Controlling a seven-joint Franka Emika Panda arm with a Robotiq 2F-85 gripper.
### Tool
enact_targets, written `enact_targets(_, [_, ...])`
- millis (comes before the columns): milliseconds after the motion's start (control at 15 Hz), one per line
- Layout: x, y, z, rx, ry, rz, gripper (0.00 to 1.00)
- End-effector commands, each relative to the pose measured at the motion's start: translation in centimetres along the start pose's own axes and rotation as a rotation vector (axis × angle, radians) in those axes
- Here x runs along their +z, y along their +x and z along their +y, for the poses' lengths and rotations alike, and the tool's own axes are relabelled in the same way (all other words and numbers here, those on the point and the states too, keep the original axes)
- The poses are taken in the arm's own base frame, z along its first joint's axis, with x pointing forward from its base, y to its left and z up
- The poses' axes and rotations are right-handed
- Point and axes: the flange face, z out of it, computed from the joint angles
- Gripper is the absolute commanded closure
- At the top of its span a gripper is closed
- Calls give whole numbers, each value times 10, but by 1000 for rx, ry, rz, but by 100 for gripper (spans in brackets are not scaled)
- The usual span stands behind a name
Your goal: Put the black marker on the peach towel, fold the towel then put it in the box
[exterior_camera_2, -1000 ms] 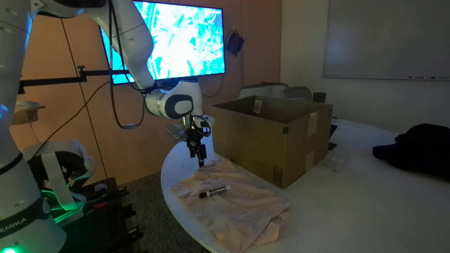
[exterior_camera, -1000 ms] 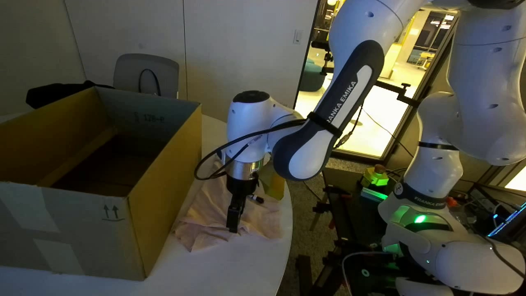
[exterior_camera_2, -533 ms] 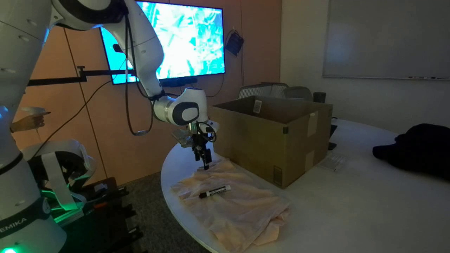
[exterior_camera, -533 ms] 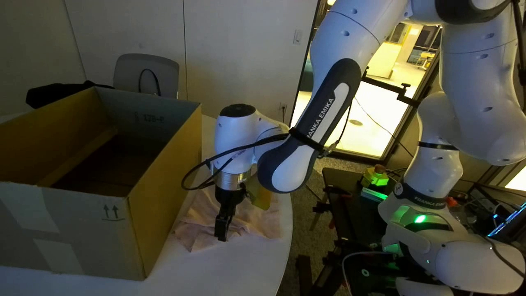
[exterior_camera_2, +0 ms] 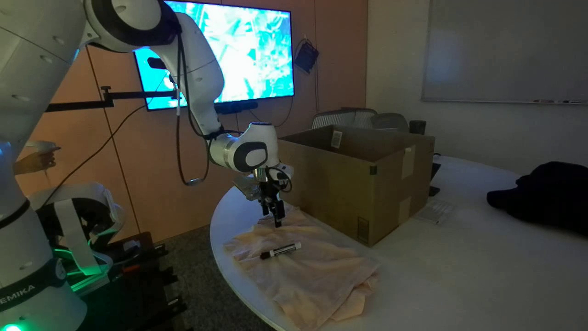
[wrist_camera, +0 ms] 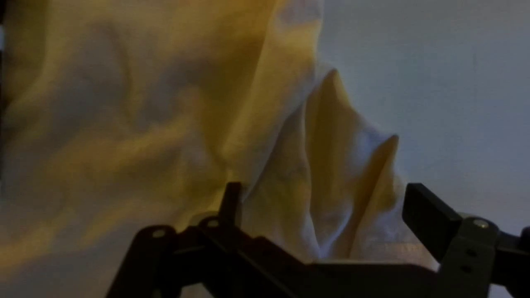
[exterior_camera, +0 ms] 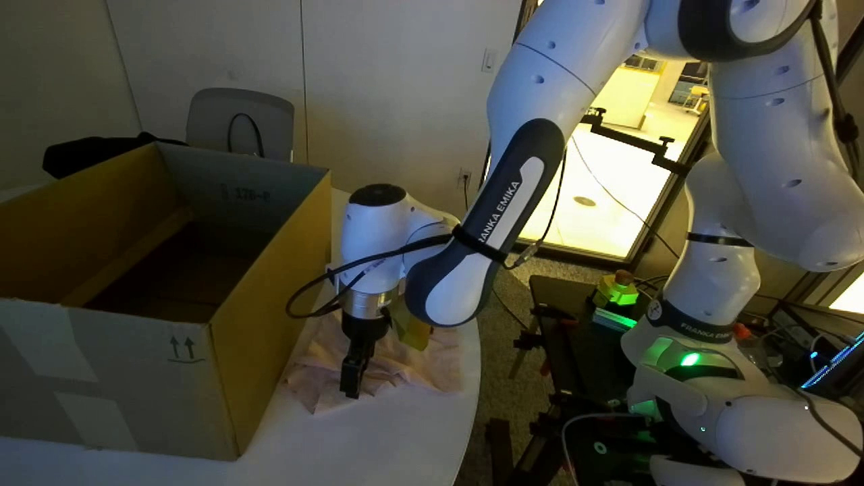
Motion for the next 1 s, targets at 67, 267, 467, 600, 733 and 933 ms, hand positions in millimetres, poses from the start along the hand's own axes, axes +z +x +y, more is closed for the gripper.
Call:
enact_targets(67, [1, 13, 12, -4, 15, 26, 0])
enact_targets(267, [7, 9, 15, -16, 19, 11, 0])
enact_targets(467, [21, 4, 14, -26, 29, -23, 0])
enact_targets(600, [32, -2, 12, -33, 32, -54, 0])
enact_targets(733, [35, -6, 11, -45, 33, -73, 19])
enact_targets(933, [31, -10, 11, -48, 32, -87, 37])
